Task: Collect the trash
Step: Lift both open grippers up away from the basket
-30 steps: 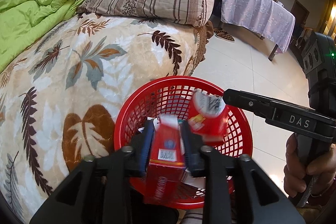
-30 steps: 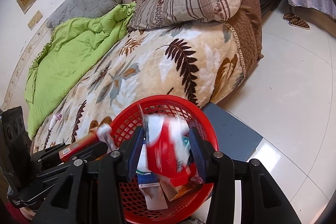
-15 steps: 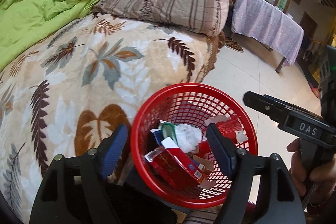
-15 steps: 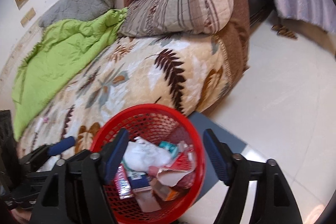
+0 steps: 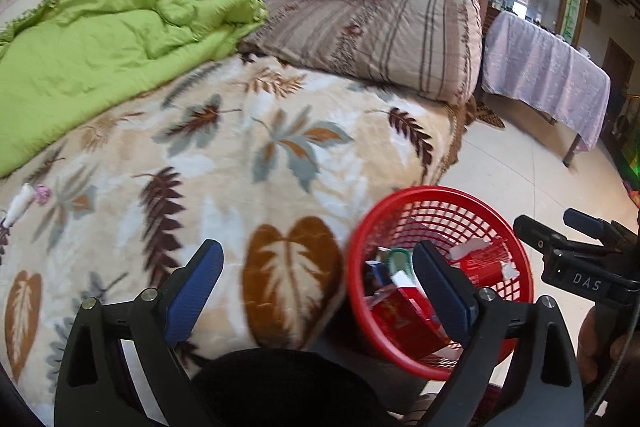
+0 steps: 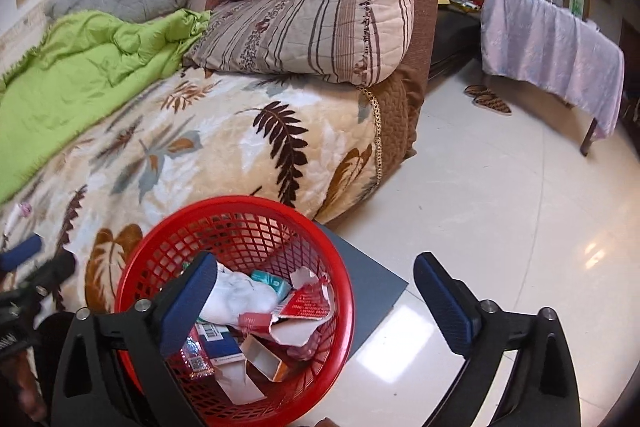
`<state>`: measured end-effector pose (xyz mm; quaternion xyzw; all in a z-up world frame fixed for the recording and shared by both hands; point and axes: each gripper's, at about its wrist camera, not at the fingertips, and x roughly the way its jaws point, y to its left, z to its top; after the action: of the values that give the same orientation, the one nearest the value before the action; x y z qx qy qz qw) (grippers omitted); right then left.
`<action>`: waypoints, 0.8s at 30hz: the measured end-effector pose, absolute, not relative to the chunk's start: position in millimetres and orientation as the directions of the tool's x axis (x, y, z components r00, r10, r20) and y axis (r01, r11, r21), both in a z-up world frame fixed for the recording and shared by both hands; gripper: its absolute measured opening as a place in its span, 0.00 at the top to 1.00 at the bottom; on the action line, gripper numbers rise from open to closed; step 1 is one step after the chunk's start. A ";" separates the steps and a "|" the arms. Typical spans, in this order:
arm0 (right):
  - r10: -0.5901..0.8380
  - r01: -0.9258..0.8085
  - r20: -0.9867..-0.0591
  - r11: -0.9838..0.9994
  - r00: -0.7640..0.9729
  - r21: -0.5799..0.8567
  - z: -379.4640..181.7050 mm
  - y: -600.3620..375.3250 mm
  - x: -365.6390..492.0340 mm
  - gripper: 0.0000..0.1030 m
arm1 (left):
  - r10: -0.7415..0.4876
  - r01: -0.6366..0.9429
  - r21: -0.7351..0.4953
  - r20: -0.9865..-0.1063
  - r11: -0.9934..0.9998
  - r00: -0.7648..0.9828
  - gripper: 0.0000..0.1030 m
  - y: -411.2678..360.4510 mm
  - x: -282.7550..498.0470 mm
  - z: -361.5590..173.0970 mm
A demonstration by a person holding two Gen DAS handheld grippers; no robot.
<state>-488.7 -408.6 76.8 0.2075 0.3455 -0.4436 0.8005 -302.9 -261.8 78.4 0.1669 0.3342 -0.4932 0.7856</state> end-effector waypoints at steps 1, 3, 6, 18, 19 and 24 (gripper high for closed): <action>-0.575 0.856 -0.738 0.518 0.353 0.007 76.9 -404.8 -486.1 0.02 | -0.666 0.885 -0.067 -0.686 0.461 0.294 0.07 -257.9 -301.5 79.1; -0.580 0.857 -0.739 0.515 0.342 -0.008 76.7 -399.7 -482.2 0.02 | -0.673 0.880 -0.066 -0.672 0.471 0.310 0.07 -247.3 -297.8 81.6; -0.588 0.862 -0.741 0.506 0.325 -0.023 77.7 -390.0 -476.3 0.01 | -0.680 0.876 -0.056 -0.655 0.479 0.330 0.06 -234.3 -295.3 84.1; -0.617 0.870 -0.732 0.488 0.288 -0.069 83.8 -342.6 -462.7 0.01 | -0.705 0.873 -0.007 -0.593 0.488 0.389 0.03 -189.7 -294.3 88.1; -0.621 0.870 -0.731 0.487 0.284 -0.076 84.3 -340.2 -461.2 0.01 | -0.702 0.870 -0.006 -0.592 0.494 0.395 0.03 -186.9 -292.9 88.4; -0.646 0.858 -0.710 0.500 0.279 -0.117 91.3 -321.2 -451.9 0.01 | -0.703 0.858 -0.008 -0.576 0.514 0.416 0.03 -177.5 -287.2 91.5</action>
<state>-451.9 -321.2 91.3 0.1460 0.3627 -0.4784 0.7863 -287.2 -177.5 91.5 0.1457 0.2650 -0.4710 0.8287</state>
